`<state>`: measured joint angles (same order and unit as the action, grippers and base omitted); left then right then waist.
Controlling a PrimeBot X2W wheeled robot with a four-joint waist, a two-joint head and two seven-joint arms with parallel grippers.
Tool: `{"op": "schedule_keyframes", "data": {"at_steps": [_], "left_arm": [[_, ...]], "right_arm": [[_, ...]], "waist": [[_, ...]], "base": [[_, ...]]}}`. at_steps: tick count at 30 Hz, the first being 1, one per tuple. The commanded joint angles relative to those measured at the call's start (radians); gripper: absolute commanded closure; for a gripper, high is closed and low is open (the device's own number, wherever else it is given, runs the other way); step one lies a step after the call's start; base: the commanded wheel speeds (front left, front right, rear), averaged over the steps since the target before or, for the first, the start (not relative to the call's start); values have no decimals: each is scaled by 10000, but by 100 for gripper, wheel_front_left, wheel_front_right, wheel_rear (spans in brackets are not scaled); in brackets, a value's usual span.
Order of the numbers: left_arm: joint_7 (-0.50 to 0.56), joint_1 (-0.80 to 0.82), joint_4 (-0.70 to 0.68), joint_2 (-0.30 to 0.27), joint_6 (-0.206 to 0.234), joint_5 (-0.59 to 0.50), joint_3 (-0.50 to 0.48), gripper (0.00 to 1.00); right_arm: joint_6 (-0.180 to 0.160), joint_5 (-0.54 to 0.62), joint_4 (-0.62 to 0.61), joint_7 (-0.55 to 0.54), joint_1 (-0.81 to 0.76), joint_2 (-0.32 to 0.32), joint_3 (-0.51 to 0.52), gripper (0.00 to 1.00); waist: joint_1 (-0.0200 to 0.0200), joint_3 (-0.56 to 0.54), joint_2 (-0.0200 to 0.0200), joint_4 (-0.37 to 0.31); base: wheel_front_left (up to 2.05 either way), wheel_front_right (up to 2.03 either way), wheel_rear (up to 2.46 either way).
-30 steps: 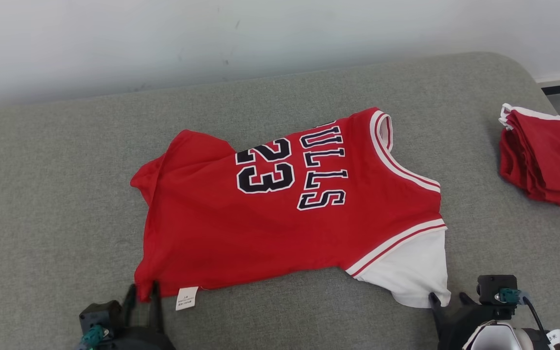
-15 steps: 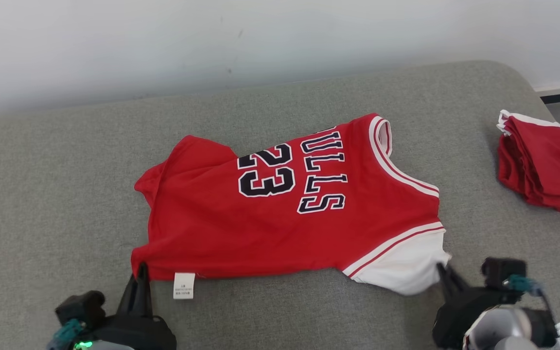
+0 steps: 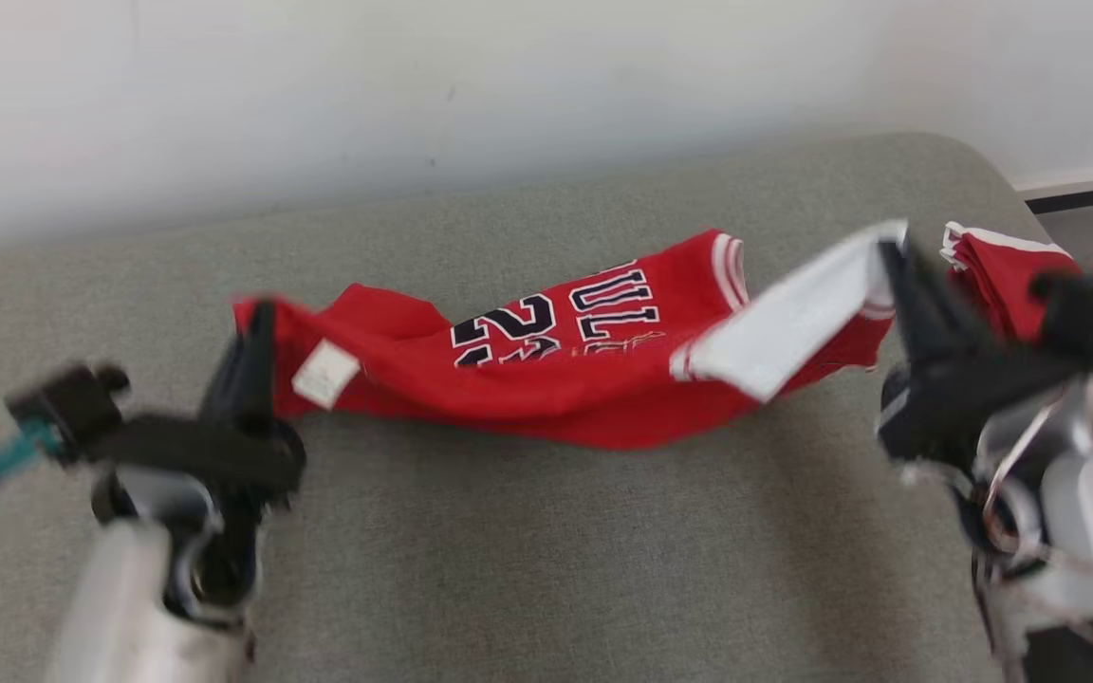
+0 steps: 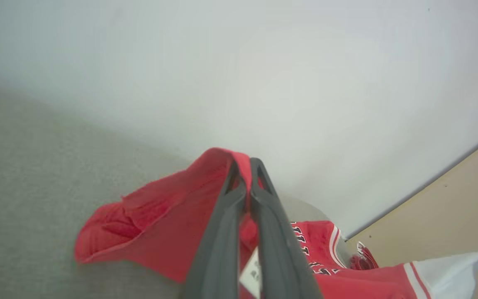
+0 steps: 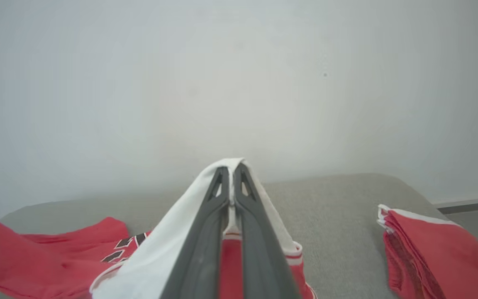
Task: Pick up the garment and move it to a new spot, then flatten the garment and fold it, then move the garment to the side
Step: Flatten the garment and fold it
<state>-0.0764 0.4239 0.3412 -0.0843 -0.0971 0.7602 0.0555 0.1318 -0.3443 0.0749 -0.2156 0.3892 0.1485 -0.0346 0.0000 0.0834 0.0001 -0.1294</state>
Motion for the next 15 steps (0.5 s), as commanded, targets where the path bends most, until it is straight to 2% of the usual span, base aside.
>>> {"op": "schedule_keyframes", "data": {"at_steps": [1, 6, 8, 10, 15], "left_arm": [[537, 574, -130, -151, -20, 246, 12, 100], [1891, 2795, -244, -763, 392, 337, -41, 100], [2046, 3666, -237, -905, 563, 280, -127, 100], [2097, 4505, -196, -1020, 697, 232, -211, 100], [1938, 6362, 3, -1139, 921, 330, -513, 100]], "right_arm": [[-27, -305, -66, -138, 659, 200, -97, 100], [-27, -1262, 735, -569, 3376, 525, -507, 100], [-25, -1702, 1255, -636, 4449, 407, -499, 100], [-27, -1736, 1717, -606, 5510, 599, -689, 100], [-27, -1973, 2702, -313, 7573, 543, -734, 100]], "waist": [[0, 189, -1, -75], [0, 856, -1, -176], [0, 1144, -1, -204], [0, 1421, -1, -211], [0, 1847, -1, -187]], "base": [[0, 0, 0], [0, 0, 0], [0, 0, 0], [0, 0, 0], [0, 0, 0]]}}
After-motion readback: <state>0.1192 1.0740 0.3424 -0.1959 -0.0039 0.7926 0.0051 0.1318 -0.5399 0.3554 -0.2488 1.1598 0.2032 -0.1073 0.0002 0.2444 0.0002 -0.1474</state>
